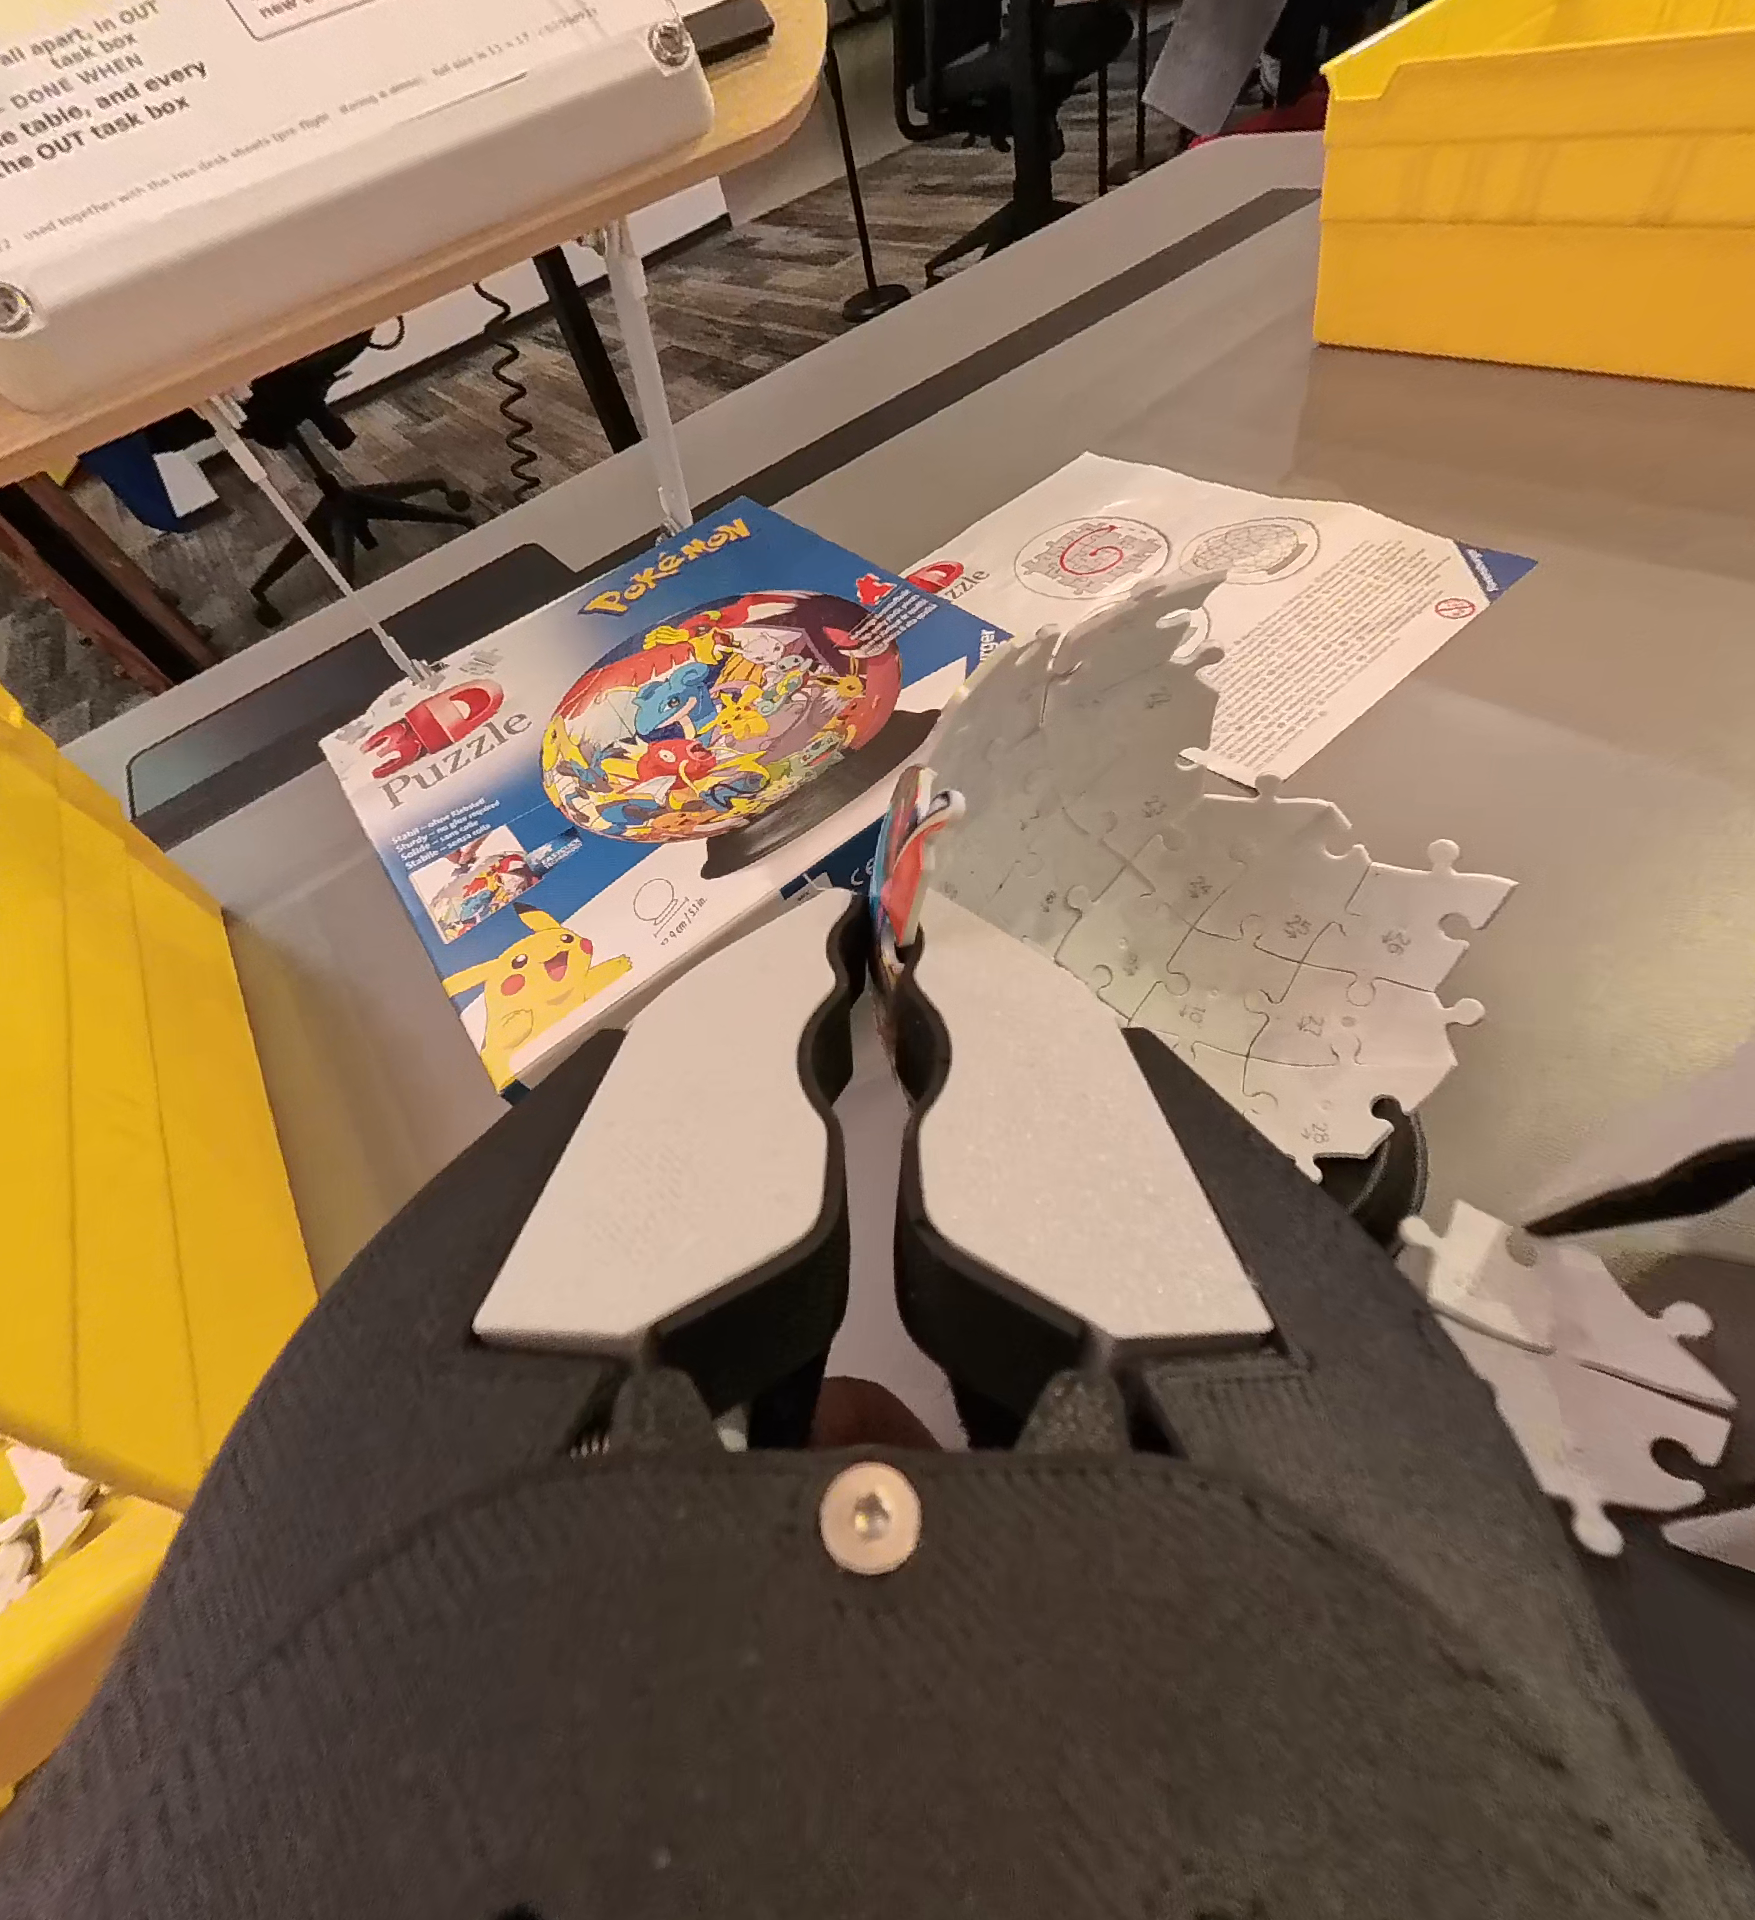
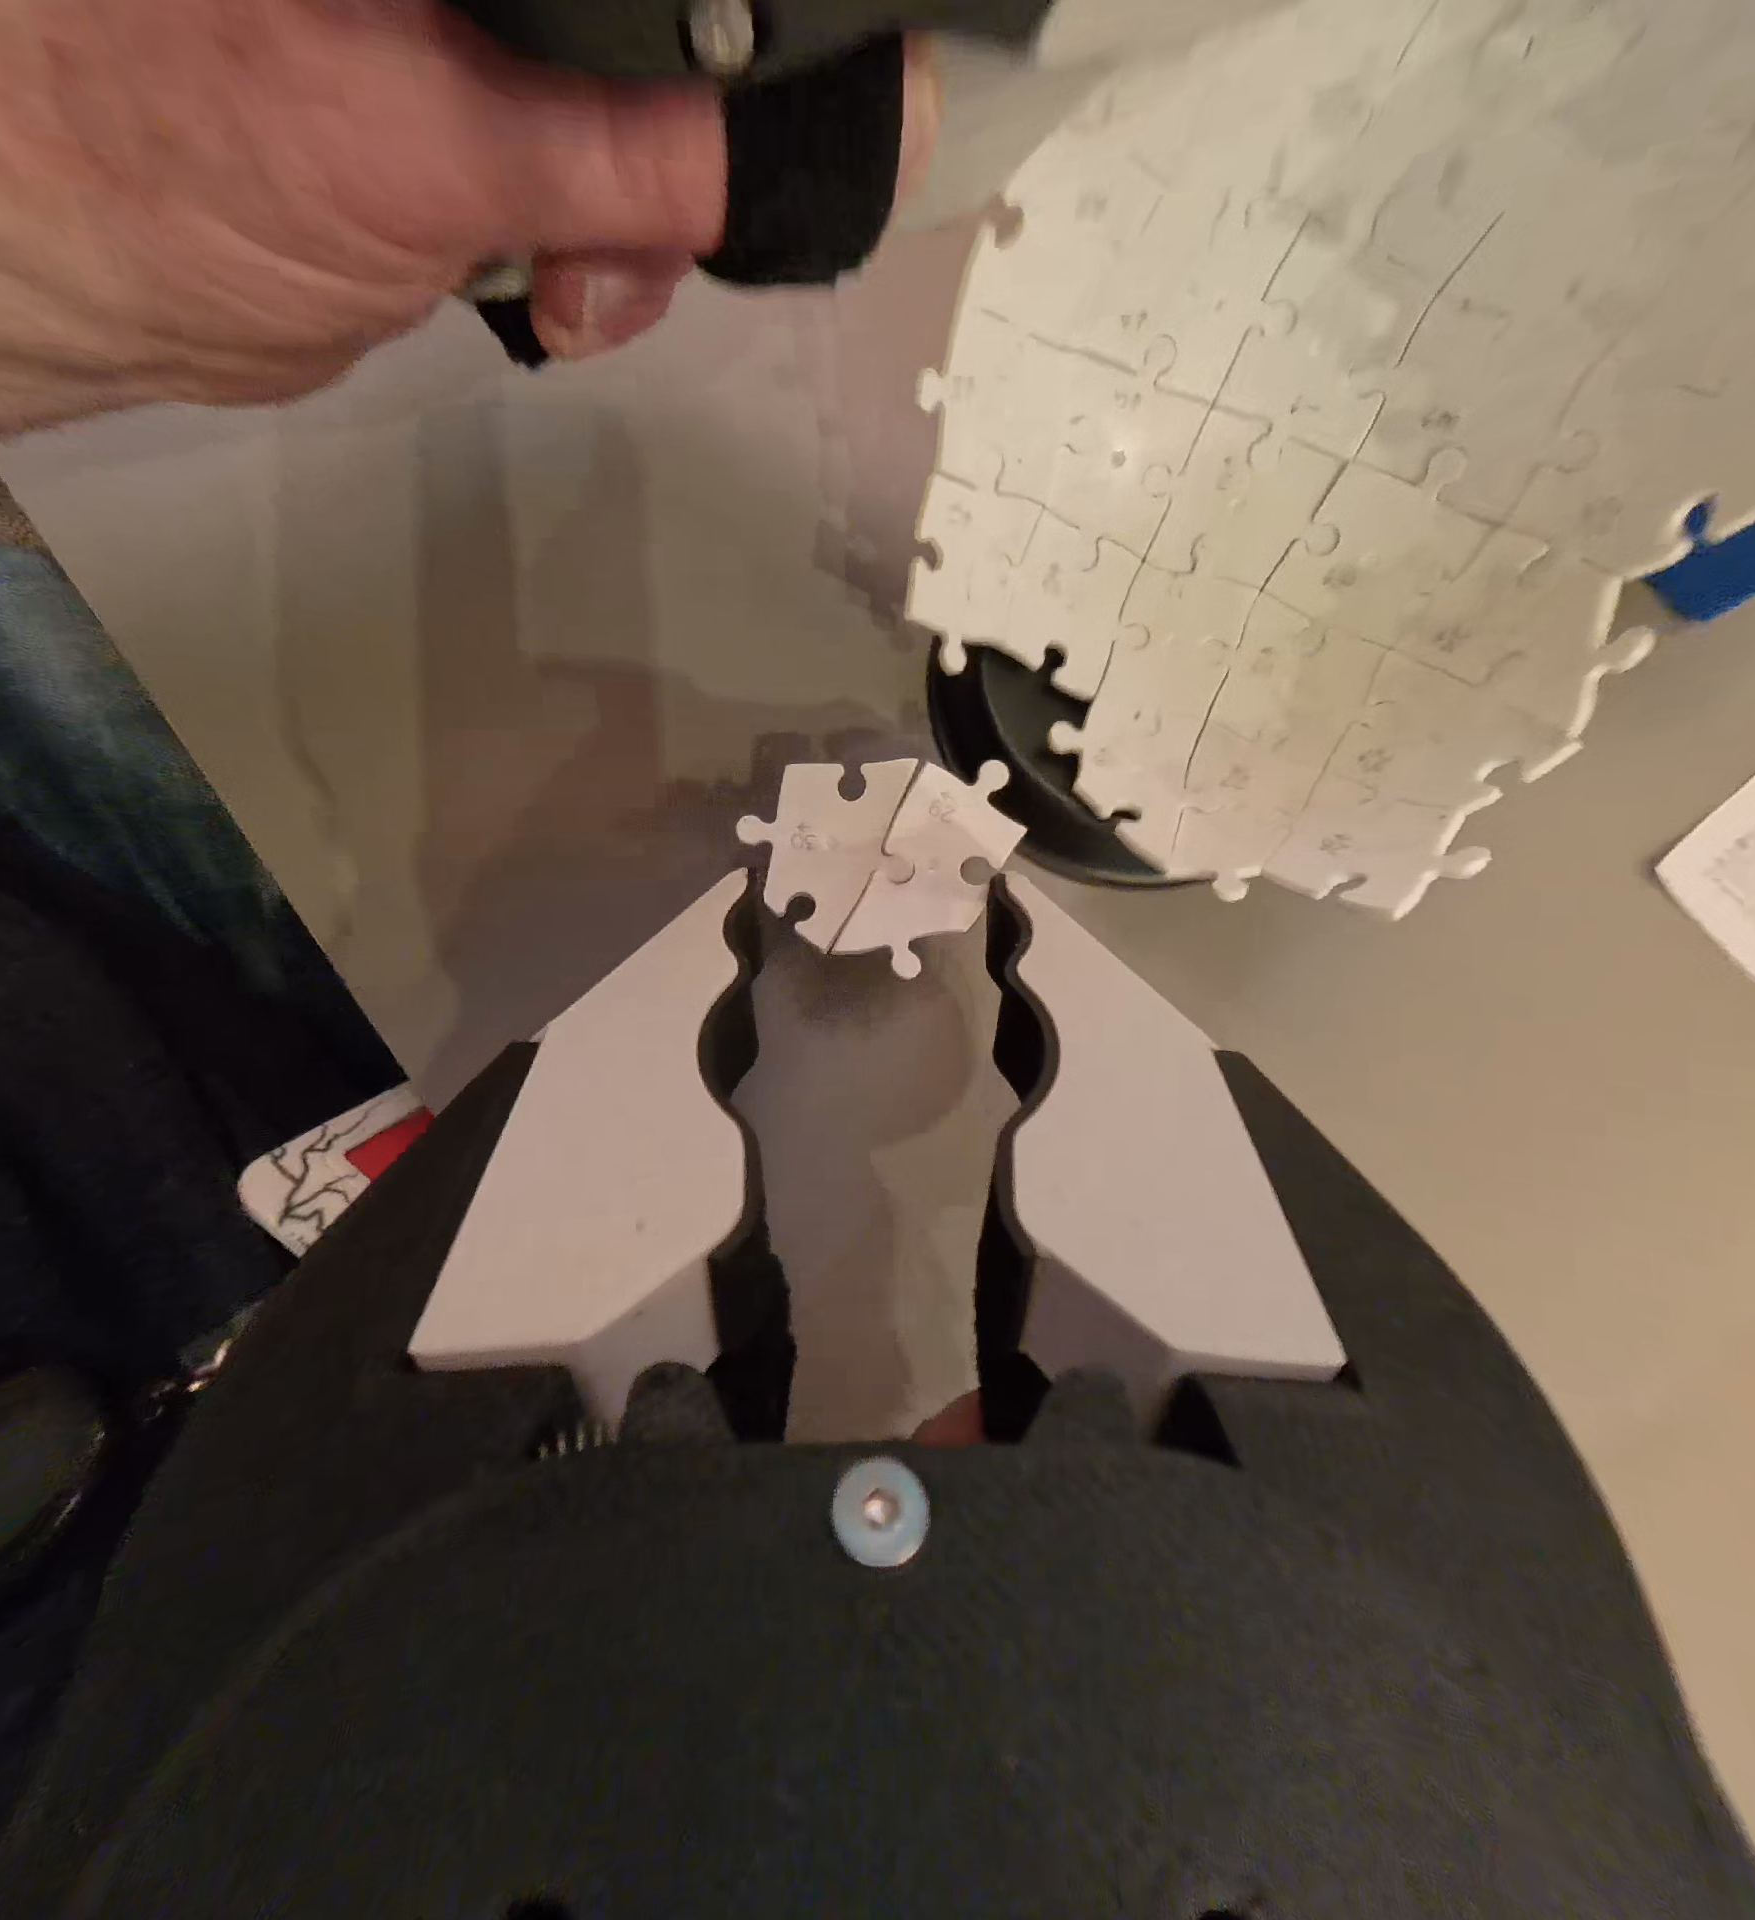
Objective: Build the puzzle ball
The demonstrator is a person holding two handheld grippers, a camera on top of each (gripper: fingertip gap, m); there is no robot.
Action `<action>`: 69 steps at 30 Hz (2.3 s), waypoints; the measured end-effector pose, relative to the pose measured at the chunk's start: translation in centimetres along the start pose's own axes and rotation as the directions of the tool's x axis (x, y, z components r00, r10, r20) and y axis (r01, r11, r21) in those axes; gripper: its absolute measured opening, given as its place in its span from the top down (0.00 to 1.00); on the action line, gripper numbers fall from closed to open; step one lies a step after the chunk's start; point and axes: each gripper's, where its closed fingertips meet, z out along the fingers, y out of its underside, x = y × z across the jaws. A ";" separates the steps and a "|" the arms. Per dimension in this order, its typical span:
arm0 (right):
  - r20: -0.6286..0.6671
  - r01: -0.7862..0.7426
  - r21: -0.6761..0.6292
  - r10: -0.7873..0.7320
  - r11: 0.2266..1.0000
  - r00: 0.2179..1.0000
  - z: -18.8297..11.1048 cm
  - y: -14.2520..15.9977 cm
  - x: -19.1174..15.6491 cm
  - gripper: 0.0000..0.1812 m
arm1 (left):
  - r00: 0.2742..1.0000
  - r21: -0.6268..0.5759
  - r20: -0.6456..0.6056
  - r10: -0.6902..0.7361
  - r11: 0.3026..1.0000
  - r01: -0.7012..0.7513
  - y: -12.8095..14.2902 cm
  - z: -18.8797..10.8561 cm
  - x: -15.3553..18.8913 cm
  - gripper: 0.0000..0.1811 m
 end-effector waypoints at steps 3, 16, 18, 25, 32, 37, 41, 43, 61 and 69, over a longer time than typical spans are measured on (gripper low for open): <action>0.035 0.006 -0.009 -0.006 1.000 0.999 -0.9 -1.4 0.5 0.77 | 1.000 0.002 0.001 0.003 1.000 -0.003 0.0 0.0 0.1 0.99; 0.206 0.019 -0.225 0.029 0.974 0.978 1.5 -2.9 2.7 0.77 | 0.998 0.024 0.066 0.002 1.000 -0.004 -0.1 0.1 -0.5 0.99; 0.207 0.021 -0.246 0.032 0.969 0.978 1.8 -2.7 2.8 0.77 | 0.997 0.030 0.082 0.003 1.000 -0.005 -0.1 0.0 -0.7 0.99; 0.227 0.058 -0.284 0.008 0.957 0.974 2.1 -2.5 2.9 0.77 | 0.996 0.044 0.094 -0.001 0.999 -0.004 -0.4 0.1 -0.6 0.99; 0.216 0.086 -0.279 -0.024 0.956 0.976 2.6 -2.5 3.2 0.77 | 0.996 0.041 0.094 -0.005 0.999 0.002 -0.2 0.2 -0.6 0.98; 0.206 0.114 -0.269 -0.058 0.956 0.977 2.7 -2.6 3.2 0.80 | 0.996 0.040 0.092 -0.003 0.999 -0.001 -0.2 0.2 -0.4 0.98; 0.195 0.133 -0.260 -0.082 0.956 0.977 2.7 -2.7 3.2 0.79 | 0.996 0.040 0.090 -0.004 0.999 0.001 -0.2 0.2 -0.4 0.99; 0.179 0.140 -0.255 -0.095 0.957 0.979 2.7 -2.7 3.3 0.81 | 0.996 0.041 0.090 -0.002 0.999 -0.001 -0.3 0.2 -0.4 0.99; 0.103 0.179 -0.195 -0.161 0.964 0.982 2.7 -3.1 3.6 0.88 | 0.997 0.043 0.083 -0.006 0.999 0.002 -0.4 0.1 -0.3 0.99; 0.080 0.196 -0.147 -0.186 0.969 0.979 1.6 -4.0 3.4 0.95 | 0.996 0.042 0.085 -0.005 0.999 0.001 -0.3 0.2 -0.3 0.99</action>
